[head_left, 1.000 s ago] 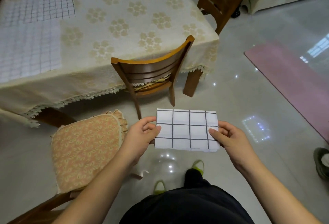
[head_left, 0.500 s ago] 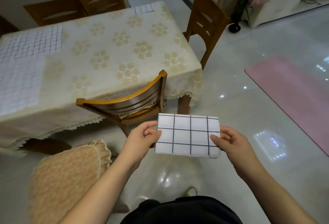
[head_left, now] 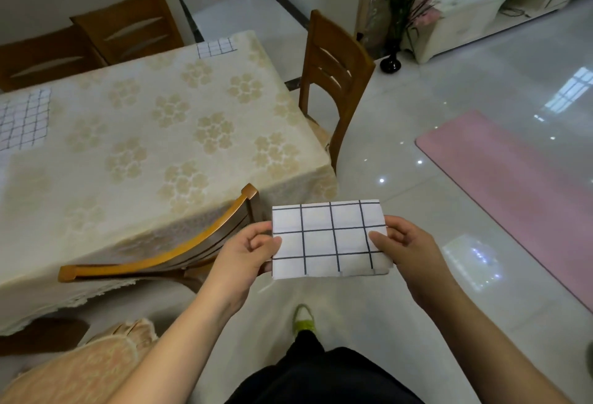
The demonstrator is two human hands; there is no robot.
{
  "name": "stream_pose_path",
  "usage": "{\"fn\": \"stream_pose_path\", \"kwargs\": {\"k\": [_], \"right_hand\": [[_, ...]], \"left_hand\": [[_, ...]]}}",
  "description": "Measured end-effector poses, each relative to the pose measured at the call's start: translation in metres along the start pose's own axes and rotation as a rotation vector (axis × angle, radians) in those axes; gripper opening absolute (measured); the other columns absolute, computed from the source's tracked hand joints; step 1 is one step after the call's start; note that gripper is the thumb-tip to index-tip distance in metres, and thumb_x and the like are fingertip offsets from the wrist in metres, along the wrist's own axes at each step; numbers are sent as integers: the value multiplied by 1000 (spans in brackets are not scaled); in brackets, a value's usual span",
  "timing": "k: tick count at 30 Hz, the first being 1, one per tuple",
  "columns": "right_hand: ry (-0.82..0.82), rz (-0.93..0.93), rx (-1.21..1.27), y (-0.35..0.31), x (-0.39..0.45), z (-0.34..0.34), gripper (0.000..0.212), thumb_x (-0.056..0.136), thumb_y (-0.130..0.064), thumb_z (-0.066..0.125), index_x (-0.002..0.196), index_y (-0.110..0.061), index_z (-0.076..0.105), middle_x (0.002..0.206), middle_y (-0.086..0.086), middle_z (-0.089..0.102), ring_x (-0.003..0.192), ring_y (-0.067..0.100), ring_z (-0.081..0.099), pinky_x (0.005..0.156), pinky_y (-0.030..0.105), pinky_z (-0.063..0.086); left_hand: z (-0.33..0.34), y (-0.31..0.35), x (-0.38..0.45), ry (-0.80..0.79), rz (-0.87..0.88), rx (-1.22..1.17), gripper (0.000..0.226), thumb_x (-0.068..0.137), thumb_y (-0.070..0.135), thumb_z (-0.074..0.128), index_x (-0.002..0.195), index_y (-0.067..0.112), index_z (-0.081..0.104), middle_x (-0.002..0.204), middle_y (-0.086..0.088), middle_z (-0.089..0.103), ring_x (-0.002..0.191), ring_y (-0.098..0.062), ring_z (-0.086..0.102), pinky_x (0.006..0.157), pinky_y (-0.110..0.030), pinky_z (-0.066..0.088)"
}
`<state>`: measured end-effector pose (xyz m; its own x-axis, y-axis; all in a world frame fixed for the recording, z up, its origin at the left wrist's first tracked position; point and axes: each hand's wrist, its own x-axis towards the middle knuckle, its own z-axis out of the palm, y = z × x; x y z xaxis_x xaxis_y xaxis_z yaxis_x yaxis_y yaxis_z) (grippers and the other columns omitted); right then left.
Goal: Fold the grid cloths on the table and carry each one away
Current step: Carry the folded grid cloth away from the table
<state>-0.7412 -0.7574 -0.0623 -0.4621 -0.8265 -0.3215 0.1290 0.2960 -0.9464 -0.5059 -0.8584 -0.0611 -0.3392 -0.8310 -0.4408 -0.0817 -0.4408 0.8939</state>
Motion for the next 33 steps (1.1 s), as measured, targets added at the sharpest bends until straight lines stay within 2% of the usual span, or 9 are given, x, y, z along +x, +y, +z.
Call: {"fn": "stream_pose_path", "kwargs": {"k": [3,6,11,14,17,19,23,29,33], "right_hand": [[66,0,15,-19,32,-1,24,89,0,63,108,-13,69,90,7,75,82,18,72,66,25,57],[74,-6,13,-33,60,-2,24,89,-1,63,107,-14,69,92,4,76,84,17,73,65,21,57],[110,-17,6,-56,105,-6,24,89,-3,65,109,-15,70,93,4,76,87,20,72,70,25,55],[140,-28,28,-72,131,-19,23,89,-4,64,109,-16,70,94,4,76,89,20,72,74,28,55],[138,-28,55,-85,160,-41,24,90,-5,63,110,-16,69,97,5,76,91,22,72,74,29,55],[151,-26,83,-92,182,-58,22,90,-5,64,109,-17,69,94,1,76,88,18,73,71,25,55],[194,-29,168,-106,230,-99,23,89,-4,65,92,-26,65,74,-15,74,68,-1,70,54,10,49],[167,19,205,-135,295,-171,21,91,-6,62,109,-17,69,99,3,76,93,23,73,80,37,56],[152,16,204,-153,335,-218,21,91,-6,61,107,-17,71,99,6,76,92,26,73,81,40,55]], "left_hand": [[6,16,41,-45,1,-1,33,91,4,63,124,6,59,70,-9,57,55,-16,50,61,-32,45],[9,36,77,-68,7,-20,34,90,5,64,123,11,61,81,-19,60,67,-27,55,60,-32,47],[21,72,128,-98,32,39,28,90,1,62,116,12,65,71,-8,59,55,-19,47,54,-29,40],[41,96,156,-130,26,43,27,91,3,62,115,15,66,74,-10,58,52,-16,48,51,-27,45],[68,115,186,-162,68,65,27,90,6,64,115,15,66,86,-20,60,77,-29,55,74,-39,48],[89,125,208,-172,61,50,26,91,6,63,115,15,67,87,-19,65,83,-31,59,80,-43,50],[143,150,247,-217,46,2,25,91,3,58,112,13,68,87,-9,73,79,-18,69,63,-25,56],[229,178,303,-177,24,28,31,92,5,58,122,11,64,107,-22,71,92,-27,67,86,-38,51],[279,192,333,-162,-3,34,32,90,9,62,121,16,64,100,-21,65,88,-30,61,78,-34,51]]}}
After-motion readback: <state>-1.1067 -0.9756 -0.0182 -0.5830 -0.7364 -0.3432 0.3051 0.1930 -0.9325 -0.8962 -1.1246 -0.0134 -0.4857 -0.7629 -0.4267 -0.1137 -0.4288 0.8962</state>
